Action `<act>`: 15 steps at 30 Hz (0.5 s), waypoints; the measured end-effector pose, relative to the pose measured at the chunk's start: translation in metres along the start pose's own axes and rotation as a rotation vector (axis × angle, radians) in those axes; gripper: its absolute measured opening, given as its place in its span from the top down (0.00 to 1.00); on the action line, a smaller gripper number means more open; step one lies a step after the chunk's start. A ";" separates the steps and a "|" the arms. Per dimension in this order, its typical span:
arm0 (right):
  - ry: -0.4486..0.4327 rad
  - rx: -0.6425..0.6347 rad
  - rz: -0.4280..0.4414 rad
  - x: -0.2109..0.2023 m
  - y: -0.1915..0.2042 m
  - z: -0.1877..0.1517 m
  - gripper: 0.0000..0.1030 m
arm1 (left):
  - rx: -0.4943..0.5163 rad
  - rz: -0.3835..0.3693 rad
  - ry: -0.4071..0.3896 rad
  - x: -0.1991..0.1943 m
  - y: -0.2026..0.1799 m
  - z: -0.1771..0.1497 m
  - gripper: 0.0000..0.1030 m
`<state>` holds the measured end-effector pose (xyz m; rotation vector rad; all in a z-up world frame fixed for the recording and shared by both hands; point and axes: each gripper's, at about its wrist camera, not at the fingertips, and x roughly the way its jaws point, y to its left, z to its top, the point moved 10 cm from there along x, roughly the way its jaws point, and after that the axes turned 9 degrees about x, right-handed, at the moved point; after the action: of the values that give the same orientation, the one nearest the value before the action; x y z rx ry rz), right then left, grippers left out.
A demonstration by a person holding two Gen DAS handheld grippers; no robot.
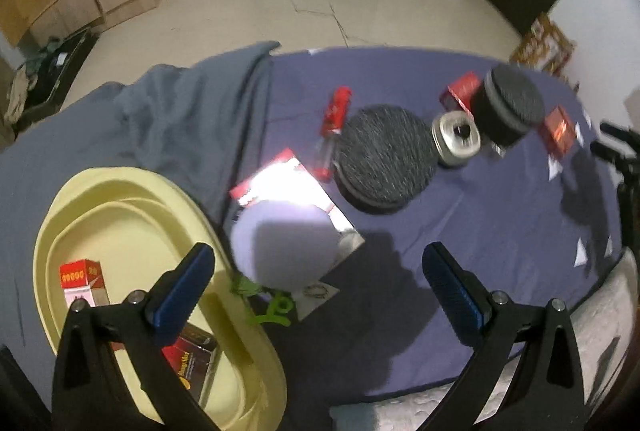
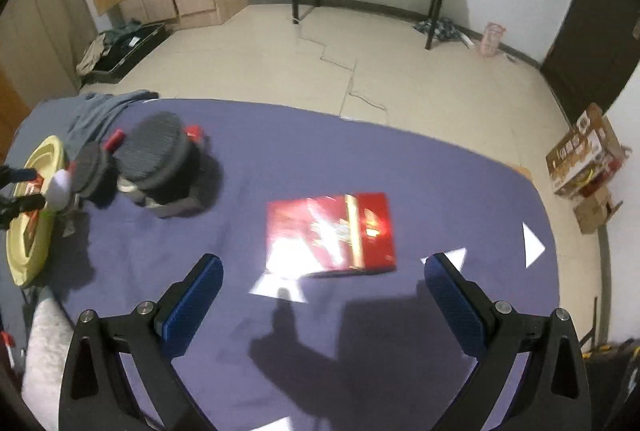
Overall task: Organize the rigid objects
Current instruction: 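Grasp the lavender ball with the left tool while the right tool grasps a red pack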
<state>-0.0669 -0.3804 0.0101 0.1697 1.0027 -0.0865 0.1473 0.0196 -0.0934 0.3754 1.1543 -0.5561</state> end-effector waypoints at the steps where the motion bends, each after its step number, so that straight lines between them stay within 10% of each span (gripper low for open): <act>1: -0.011 -0.004 0.014 0.005 0.000 -0.002 0.00 | 0.022 0.012 0.004 0.002 -0.001 0.001 0.00; 15: 0.027 0.060 0.052 0.045 -0.030 0.002 0.00 | 0.015 0.040 0.040 0.030 0.012 -0.009 0.12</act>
<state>-0.0457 -0.4098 -0.0294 0.2527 1.0220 -0.0670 0.1564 0.0279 -0.1250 0.4229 1.1796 -0.5246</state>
